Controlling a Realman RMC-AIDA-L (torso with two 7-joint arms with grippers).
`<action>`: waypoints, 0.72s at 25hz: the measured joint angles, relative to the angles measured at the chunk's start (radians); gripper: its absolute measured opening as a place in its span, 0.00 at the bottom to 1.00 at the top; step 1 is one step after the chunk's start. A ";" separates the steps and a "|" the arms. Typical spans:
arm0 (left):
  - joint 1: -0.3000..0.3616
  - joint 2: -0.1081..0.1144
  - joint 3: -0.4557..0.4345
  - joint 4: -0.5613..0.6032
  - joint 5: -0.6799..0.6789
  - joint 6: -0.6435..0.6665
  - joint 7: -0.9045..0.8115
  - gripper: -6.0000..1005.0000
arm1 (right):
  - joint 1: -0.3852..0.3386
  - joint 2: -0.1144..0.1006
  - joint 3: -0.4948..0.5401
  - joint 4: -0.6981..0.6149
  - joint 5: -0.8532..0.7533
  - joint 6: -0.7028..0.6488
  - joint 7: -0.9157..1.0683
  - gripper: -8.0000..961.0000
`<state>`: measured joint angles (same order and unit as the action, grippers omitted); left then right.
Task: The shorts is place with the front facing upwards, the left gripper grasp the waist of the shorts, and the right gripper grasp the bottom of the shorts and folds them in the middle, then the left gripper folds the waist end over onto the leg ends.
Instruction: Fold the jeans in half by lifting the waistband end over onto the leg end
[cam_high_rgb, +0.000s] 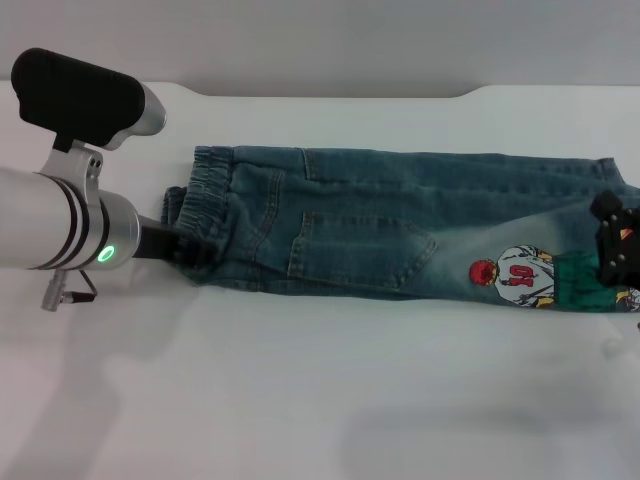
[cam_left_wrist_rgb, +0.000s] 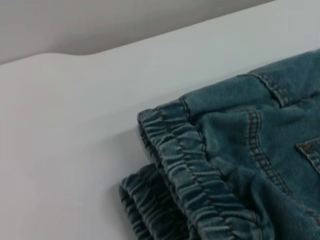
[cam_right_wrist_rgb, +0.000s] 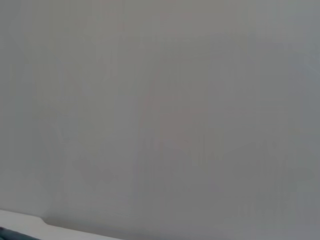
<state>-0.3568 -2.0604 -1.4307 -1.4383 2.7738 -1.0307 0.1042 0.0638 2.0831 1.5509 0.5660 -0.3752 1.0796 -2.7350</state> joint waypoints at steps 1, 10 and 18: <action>0.000 0.000 0.000 0.000 0.000 0.000 0.000 0.64 | -0.001 0.000 0.000 0.000 0.000 0.000 0.000 0.01; 0.029 0.000 0.005 -0.007 -0.020 0.003 0.002 0.43 | -0.009 0.000 0.000 0.006 0.000 0.006 0.001 0.01; 0.067 0.002 -0.001 -0.069 -0.038 0.010 0.002 0.07 | -0.009 0.000 -0.003 0.005 -0.001 0.000 0.001 0.01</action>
<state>-0.2898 -2.0585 -1.4316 -1.5069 2.7359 -1.0210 0.1059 0.0552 2.0831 1.5478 0.5714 -0.3758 1.0792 -2.7338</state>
